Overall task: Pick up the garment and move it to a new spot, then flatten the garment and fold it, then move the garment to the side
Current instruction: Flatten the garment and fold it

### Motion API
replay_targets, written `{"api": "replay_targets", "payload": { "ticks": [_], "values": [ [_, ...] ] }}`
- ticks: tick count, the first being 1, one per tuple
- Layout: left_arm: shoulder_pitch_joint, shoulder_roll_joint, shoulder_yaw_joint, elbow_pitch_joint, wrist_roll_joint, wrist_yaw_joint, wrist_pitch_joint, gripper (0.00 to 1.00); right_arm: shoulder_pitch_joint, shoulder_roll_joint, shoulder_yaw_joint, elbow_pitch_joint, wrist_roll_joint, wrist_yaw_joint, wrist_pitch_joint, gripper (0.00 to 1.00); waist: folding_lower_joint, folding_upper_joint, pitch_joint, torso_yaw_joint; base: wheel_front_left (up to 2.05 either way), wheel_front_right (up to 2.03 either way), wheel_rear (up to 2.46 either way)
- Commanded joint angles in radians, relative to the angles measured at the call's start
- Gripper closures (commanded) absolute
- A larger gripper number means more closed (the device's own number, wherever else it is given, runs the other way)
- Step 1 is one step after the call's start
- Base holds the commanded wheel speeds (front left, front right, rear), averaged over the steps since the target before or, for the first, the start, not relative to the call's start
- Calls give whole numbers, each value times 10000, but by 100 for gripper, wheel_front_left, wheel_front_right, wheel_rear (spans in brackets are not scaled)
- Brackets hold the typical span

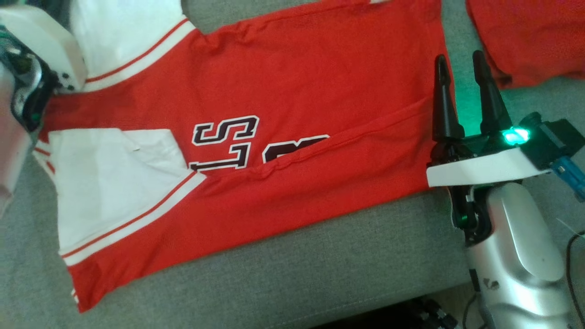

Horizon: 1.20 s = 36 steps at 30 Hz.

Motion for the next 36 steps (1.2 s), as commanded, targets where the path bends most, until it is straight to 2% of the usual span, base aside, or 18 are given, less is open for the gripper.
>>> {"api": "replay_targets", "payload": {
  "ticks": [1,10,17,25,30,36],
  "values": [
    [-21,373,104,-41,-122,16,-309,100,-61,-47,97,-191,-144,-9,-91,0,0,1,-219,137,0,0,0],
    [397,29,-219,7,-511,16,-2244,100,-49,-47,-250,125,-887,-9,-36,0,0,1,-1332,803,0,0,0],
    [1128,-245,-411,-627,-498,50,-3247,100,-142,-47,-949,110,-1754,-9,729,0,0,1,-2033,1605,0,0,0],
    [2418,-192,-725,-2495,-390,475,-3432,100,-1152,-47,-1595,459,-2544,-9,2650,0,0,1,-2325,2448,0,0,0],
    [3033,91,-911,-3941,-309,931,-3181,100,-2090,-124,-2412,1506,-3277,-9,3943,0,0,1,-2152,2827,0,0,0],
    [3402,373,-1003,-5278,-275,1380,-2856,100,-3122,-485,-3494,3099,-4147,-9,4548,0,0,1,-1864,3214,0,0,0]
  ]
}}
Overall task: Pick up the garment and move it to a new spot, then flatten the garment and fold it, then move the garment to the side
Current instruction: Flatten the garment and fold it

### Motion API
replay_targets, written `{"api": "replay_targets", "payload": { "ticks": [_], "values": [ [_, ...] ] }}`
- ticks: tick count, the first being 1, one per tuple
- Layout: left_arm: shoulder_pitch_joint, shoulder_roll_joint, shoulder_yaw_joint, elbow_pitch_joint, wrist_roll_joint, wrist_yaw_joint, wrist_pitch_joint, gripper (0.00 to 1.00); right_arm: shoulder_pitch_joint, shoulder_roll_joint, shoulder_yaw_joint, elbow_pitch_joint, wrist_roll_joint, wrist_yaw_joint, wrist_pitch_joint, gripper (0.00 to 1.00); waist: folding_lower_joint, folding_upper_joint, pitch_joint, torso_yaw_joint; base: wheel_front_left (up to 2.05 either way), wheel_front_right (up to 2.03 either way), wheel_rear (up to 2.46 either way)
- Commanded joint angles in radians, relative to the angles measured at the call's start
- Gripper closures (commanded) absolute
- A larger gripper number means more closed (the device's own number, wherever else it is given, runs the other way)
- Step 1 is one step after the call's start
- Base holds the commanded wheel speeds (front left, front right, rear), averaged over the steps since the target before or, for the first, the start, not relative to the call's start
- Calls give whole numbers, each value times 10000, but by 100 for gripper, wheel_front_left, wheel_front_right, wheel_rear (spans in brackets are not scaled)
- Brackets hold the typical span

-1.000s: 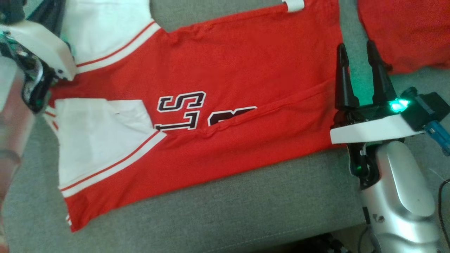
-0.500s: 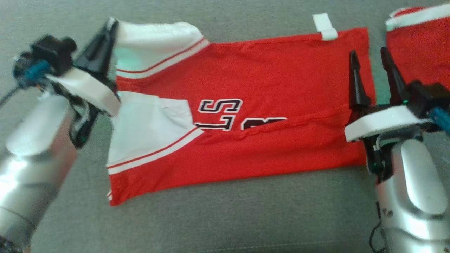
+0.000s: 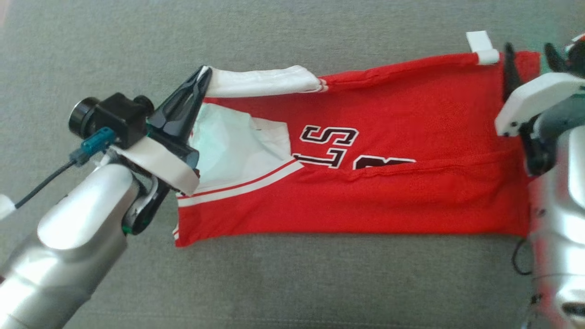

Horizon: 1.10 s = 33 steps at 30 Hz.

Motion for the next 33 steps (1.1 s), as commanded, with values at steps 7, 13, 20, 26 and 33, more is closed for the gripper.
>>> {"api": "replay_targets", "payload": {
  "ticks": [7,13,20,26,33],
  "values": [
    [-123,611,324,-1070,39,334,237,100,-1169,-309,-874,1467,-1325,-9,216,0,-1,0,346,352,0,0,0],
    [-197,729,403,-1214,1,425,306,100,-1477,-360,-879,2538,-1800,-9,284,67,-1,0,357,298,0,0,0],
    [-371,970,693,-1076,-123,571,280,100,-2231,-258,-274,3141,-1654,-9,-576,100,-1,0,122,-65,0,0,0],
    [-1025,1223,1133,-204,-221,534,217,100,-3178,-192,1085,3353,-733,-9,-1256,100,-1,0,17,-502,0,0,0],
    [-2626,1240,1434,1260,47,321,269,100,-4332,-368,3076,3425,1258,-9,-1886,100,-1,0,239,-978,0,0,0]
  ]
}}
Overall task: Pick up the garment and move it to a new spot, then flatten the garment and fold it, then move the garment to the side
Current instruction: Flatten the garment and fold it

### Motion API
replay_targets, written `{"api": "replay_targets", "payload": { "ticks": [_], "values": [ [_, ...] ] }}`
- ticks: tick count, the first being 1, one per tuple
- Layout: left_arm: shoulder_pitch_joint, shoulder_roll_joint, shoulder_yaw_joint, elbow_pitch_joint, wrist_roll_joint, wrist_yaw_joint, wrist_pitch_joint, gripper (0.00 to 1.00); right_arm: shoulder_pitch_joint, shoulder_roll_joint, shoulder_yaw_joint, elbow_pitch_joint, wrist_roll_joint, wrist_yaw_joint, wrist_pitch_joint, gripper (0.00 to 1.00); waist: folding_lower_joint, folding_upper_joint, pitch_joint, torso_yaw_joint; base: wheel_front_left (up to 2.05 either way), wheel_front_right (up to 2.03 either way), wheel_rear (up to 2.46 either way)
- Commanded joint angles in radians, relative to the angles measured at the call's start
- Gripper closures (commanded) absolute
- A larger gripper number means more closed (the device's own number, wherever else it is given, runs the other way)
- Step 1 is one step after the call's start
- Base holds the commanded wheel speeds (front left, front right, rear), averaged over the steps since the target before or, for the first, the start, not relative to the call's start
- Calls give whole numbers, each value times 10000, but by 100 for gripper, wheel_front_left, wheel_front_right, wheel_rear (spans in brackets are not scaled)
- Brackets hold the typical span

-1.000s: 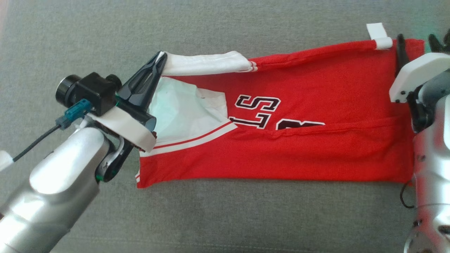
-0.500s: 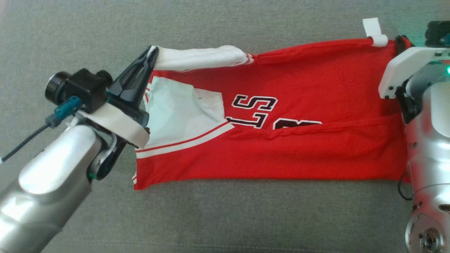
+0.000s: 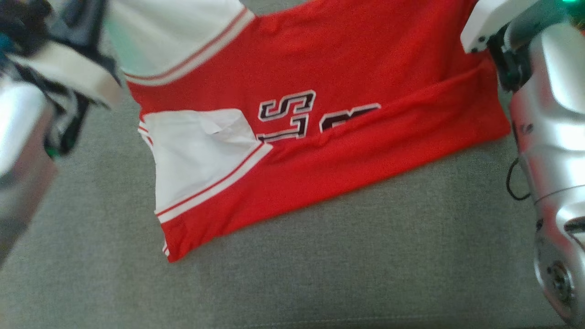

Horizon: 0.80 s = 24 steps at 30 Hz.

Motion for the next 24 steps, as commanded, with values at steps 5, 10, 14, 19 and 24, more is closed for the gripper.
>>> {"api": "replay_targets", "payload": {
  "ticks": [5,10,14,19,24],
  "values": [
    [-1775,210,780,1083,312,-255,-455,100,-956,-130,815,-165,1320,-9,-539,100,-1,0,244,-228,0,0,0],
    [-2497,-254,692,2171,571,-489,-801,100,-1247,-353,1194,192,2163,-9,-961,100,-1,0,255,-144,0,0,0],
    [-2359,-563,503,2610,652,-807,-1008,100,-987,-636,1982,390,2663,-9,-1050,100,-1,0,84,19,0,0,0],
    [-1597,-683,141,2703,721,-1077,-1113,100,-410,-1126,2626,608,3486,-9,-947,100,-1,0,-293,203,0,0,0],
    [-838,-577,-103,2407,645,-1201,-1123,100,140,-1548,3239,570,4064,-9,-797,100,-1,0,-575,343,0,0,0]
  ]
}}
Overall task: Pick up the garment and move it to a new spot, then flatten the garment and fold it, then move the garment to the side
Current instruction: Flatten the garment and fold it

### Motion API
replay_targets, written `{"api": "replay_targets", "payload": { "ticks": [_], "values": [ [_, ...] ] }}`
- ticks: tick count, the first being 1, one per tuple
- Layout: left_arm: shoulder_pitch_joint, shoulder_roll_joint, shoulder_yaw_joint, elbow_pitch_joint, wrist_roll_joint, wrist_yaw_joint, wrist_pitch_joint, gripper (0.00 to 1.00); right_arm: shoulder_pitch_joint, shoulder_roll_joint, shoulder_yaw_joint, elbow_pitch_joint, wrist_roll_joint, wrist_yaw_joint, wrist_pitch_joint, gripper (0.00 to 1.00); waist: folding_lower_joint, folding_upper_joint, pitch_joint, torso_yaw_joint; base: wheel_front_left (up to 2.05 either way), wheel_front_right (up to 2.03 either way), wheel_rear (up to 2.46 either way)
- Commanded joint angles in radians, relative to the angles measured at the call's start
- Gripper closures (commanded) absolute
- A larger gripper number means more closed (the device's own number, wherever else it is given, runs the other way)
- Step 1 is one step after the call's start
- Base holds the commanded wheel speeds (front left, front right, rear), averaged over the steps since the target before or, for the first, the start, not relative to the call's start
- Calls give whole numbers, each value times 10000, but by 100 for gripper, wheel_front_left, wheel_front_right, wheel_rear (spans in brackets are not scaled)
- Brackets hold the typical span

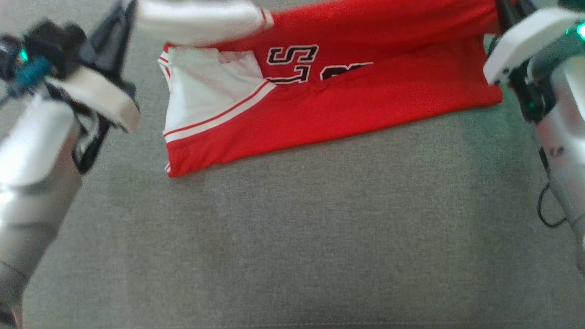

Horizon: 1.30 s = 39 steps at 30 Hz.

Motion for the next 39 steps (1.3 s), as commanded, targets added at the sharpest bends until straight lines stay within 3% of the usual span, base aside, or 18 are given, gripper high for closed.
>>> {"api": "replay_targets", "payload": {
  "ticks": [1,15,21,22,23,24,25,26,33,39],
  "values": [
    [-159,509,288,-321,-37,-49,-62,100,103,-98,220,-325,205,-9,50,100,1,0,-162,110,0,0,0],
    [2373,1478,-805,-2848,-432,132,1811,100,1635,-1831,3046,-858,1528,-9,1582,100,1,0,-475,358,0,0,0],
    [2668,1710,-1029,-3344,-673,291,2766,100,1606,-2112,3736,-963,2051,-9,2020,100,1,0,-452,299,0,0,0],
    [2689,1739,-1067,-3405,-662,326,2857,100,1590,-2125,3823,-952,2120,-9,2064,91,1,0,-462,287,0,0,0],
    [2725,1751,-1091,-3451,-687,365,2952,100,1584,-2131,3928,-937,2177,-9,2133,31,1,0,-479,277,0,0,0],
    [2750,1759,-1092,-3498,-698,429,2991,78,1577,-2130,3971,-873,2276,-9,2224,0,1,0,-501,269,0,0,0],
    [2764,1765,-1085,-3546,-658,533,2964,22,1564,-2122,4050,-864,2337,-9,2267,0,1,0,-530,262,0,0,0],
    [2789,1753,-1071,-3581,-659,610,2946,0,1527,-2112,4060,-848,2413,-9,2250,0,1,0,-565,250,0,0,0],
    [2846,1480,-407,-3708,-633,1592,1653,0,1009,-1953,3738,-749,2713,-9,1348,0,1,0,-974,213,0,0,0],
    [3304,963,1070,-3795,-1225,2682,-27,0,745,-991,2731,-1023,3052,-9,-697,0,1,0,-1494,57,0,0,0]
  ]
}}
